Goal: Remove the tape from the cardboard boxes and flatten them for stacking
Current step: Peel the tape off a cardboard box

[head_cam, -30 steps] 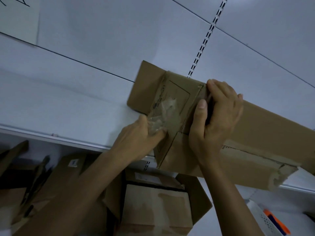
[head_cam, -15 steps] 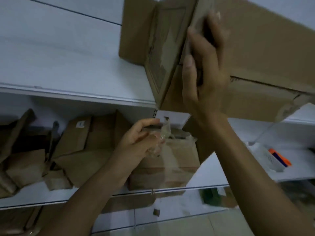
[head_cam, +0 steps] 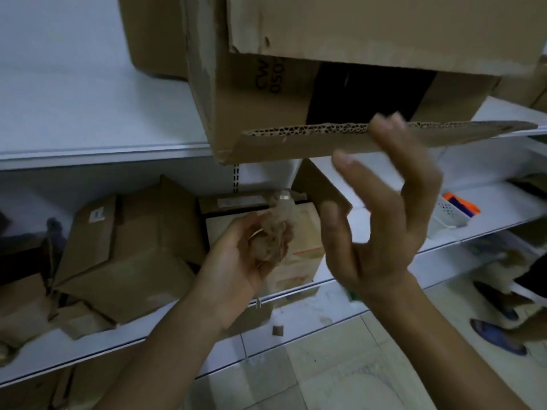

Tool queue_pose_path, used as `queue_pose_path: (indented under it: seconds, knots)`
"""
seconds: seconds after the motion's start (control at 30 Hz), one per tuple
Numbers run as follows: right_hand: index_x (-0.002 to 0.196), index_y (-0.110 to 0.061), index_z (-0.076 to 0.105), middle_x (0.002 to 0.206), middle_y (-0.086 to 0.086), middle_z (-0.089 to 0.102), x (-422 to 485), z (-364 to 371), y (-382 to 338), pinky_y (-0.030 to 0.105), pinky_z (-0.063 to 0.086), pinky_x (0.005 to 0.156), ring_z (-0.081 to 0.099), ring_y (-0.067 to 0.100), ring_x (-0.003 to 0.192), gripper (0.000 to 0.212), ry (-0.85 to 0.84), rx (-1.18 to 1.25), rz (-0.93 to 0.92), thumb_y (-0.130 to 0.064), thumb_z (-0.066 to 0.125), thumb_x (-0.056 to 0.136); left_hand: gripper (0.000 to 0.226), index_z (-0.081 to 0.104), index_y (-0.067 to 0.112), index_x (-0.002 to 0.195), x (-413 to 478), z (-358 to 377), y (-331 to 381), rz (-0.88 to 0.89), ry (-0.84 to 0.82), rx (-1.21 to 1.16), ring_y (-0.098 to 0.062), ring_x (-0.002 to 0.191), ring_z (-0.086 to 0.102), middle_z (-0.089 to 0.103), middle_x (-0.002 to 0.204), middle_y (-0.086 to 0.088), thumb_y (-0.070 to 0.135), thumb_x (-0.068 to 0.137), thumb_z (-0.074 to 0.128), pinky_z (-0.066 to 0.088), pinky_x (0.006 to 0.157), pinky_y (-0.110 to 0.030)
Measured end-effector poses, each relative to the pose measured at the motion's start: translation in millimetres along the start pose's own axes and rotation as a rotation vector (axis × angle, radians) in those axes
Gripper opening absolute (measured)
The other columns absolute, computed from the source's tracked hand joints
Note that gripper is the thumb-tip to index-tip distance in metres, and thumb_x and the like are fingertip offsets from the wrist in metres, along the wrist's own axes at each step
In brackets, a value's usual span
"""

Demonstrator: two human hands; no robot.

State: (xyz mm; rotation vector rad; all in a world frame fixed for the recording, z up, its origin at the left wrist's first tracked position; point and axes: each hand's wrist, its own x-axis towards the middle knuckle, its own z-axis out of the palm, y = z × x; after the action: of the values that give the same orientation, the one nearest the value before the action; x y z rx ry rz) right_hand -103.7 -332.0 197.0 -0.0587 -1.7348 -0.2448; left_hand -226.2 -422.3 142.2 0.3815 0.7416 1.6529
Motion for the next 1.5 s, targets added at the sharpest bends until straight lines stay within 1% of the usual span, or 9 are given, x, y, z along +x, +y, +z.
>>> queue_pose_path:
  seconds: [0.17, 0.27, 0.57, 0.67, 0.77, 0.9, 1.1, 1.33, 1.5]
  knots:
    - [0.122, -0.017, 0.054, 0.138, 0.010, 0.049, -89, -9, -19, 0.036, 0.032, 0.109, 0.041, 0.024, 0.131, 0.044, -0.475, -0.046, 0.155, -0.046, 0.056, 0.088, 0.039, 0.071, 0.018, 0.110, 7, -12, -15, -0.069, -0.006, 0.216, -0.015, 0.104, 0.065, 0.067, 0.118, -0.009, 0.034, 0.081, 0.052, 0.048, 0.084, -0.030]
    - [0.126, -0.018, 0.057, 0.134, 0.007, 0.056, -127, -13, -18, 0.036, 0.042, 0.104, 0.052, 0.019, 0.124, 0.048, -0.673, 0.085, 0.582, -0.038, 0.067, 0.084, 0.033, 0.075, 0.030, 0.098, 10, -4, -31, -0.150, -0.069, 0.324, -0.013, 0.107, 0.065, 0.070, 0.111, 0.000, 0.041, 0.084, 0.048, 0.045, 0.087, -0.034]
    - [0.082, -0.017, 0.068, 0.070, -0.014, 0.069, -148, -93, 79, 0.010, 0.049, 0.058, 0.064, -0.003, 0.067, 0.017, 0.002, 0.386, 1.572, -0.003, 0.059, 0.087, 0.058, 0.053, 0.016, 0.128, 43, 66, -95, -0.309, -0.174, 0.293, -0.024, 0.115, 0.061, 0.063, 0.126, -0.008, 0.044, 0.077, 0.051, 0.044, 0.098, -0.036]
    - [0.094, -0.016, 0.065, 0.081, 0.000, 0.071, -160, -149, 123, 0.020, 0.056, 0.064, 0.068, 0.009, 0.075, 0.009, 0.096, 0.365, 1.714, -0.010, 0.058, 0.091, 0.051, 0.056, 0.025, 0.122, 67, 104, -139, -0.212, -0.130, 0.473, -0.021, 0.108, 0.065, 0.068, 0.117, -0.003, 0.043, 0.075, 0.053, 0.045, 0.099, -0.039]
    - [0.084, -0.014, 0.062, 0.090, 0.026, 0.064, -171, -211, 158, 0.045, 0.055, 0.075, 0.064, 0.036, 0.082, 0.008, 0.074, 0.231, 1.664, -0.007, 0.062, 0.085, 0.042, 0.058, 0.043, 0.112, 93, 153, -195, -0.019, -0.120, 0.762, -0.008, 0.107, 0.062, 0.060, 0.123, 0.013, 0.048, 0.070, 0.060, 0.051, 0.090, -0.027]
    - [0.079, -0.011, 0.069, 0.072, 0.006, 0.070, -184, -266, 187, 0.024, 0.055, 0.055, 0.068, 0.018, 0.066, 0.011, -0.051, 0.261, 1.609, -0.001, 0.066, 0.083, 0.028, 0.064, 0.036, 0.110, 125, 212, -281, 0.130, -0.232, 0.969, -0.007, 0.105, 0.061, 0.064, 0.114, 0.014, 0.031, 0.083, 0.068, 0.053, 0.078, -0.016]
    - [0.103, -0.018, 0.071, 0.100, 0.005, 0.073, -194, -318, 234, 0.042, 0.053, 0.092, 0.069, 0.021, 0.094, 0.032, -0.014, 0.501, 1.819, -0.038, 0.048, 0.095, 0.026, 0.065, 0.038, 0.104, 176, 257, -327, 0.037, 0.051, 0.714, -0.012, 0.089, 0.069, 0.072, 0.095, 0.011, 0.020, 0.085, 0.069, 0.055, 0.061, -0.018]
    - [0.129, -0.017, 0.057, 0.132, 0.004, 0.057, -227, -326, 281, 0.032, 0.045, 0.093, 0.055, 0.019, 0.116, 0.052, -0.655, -0.205, 0.737, -0.033, 0.072, 0.082, 0.025, 0.061, 0.016, 0.116, 236, 275, -358, -0.247, 0.098, 0.505, -0.021, 0.083, 0.068, 0.071, 0.101, -0.012, 0.016, 0.091, 0.060, 0.053, 0.056, -0.026]
    - [0.131, -0.018, 0.056, 0.132, 0.001, 0.059, -250, -320, 363, 0.032, 0.047, 0.095, 0.057, 0.018, 0.118, 0.049, -0.663, -0.229, 0.889, -0.027, 0.068, 0.085, 0.033, 0.067, 0.021, 0.098, 296, 299, -390, -0.324, -0.007, 0.558, -0.009, 0.077, 0.069, 0.074, 0.087, 0.003, 0.034, 0.101, 0.037, 0.054, 0.061, -0.021]
